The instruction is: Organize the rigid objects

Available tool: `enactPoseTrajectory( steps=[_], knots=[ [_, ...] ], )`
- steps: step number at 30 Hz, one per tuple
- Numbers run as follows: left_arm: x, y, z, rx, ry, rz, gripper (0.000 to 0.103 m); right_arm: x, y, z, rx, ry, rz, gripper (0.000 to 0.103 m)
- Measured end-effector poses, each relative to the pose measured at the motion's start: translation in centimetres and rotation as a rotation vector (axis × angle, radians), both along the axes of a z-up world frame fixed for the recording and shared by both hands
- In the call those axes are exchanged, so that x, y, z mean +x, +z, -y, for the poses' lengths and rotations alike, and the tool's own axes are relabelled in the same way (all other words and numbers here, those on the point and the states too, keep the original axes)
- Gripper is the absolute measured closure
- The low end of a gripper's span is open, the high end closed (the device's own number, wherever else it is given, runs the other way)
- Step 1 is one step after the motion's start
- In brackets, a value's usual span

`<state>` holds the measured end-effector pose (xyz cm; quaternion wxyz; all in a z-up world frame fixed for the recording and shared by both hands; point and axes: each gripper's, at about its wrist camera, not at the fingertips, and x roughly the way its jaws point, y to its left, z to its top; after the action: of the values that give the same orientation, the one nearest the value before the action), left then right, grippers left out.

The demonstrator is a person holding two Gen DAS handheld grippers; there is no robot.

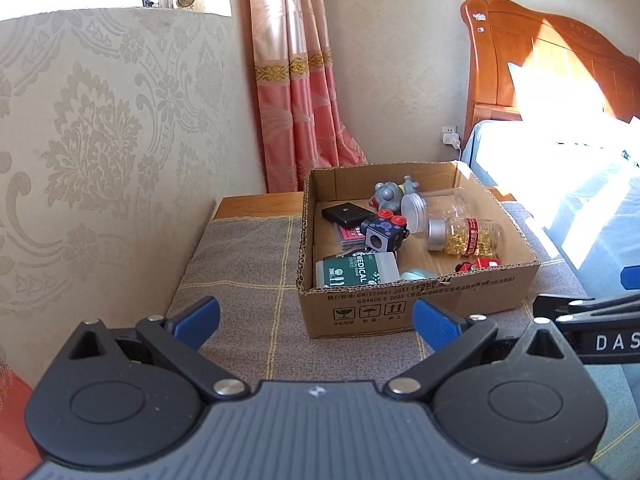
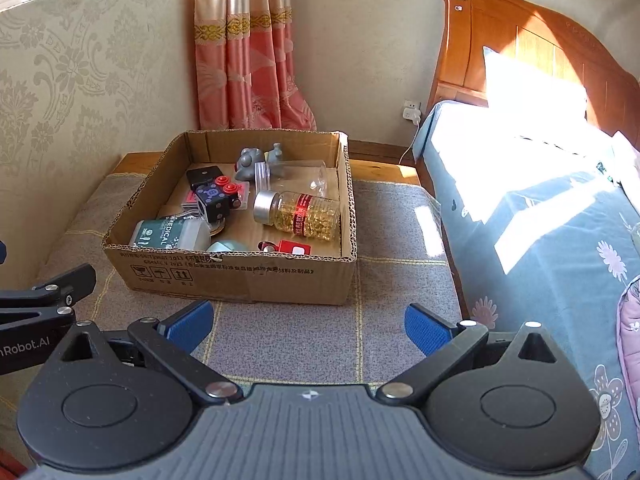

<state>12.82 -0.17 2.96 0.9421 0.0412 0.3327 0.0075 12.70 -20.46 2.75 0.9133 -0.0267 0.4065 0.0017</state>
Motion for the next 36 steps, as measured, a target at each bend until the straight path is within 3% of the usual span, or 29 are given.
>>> enactPoseTrajectory(
  steps=[36],
  knots=[
    [0.11,0.7,0.47,-0.009,0.01,-0.004,0.001,-0.49,0.72,0.71,0.026,-0.007,0.034,0.0]
  ],
)
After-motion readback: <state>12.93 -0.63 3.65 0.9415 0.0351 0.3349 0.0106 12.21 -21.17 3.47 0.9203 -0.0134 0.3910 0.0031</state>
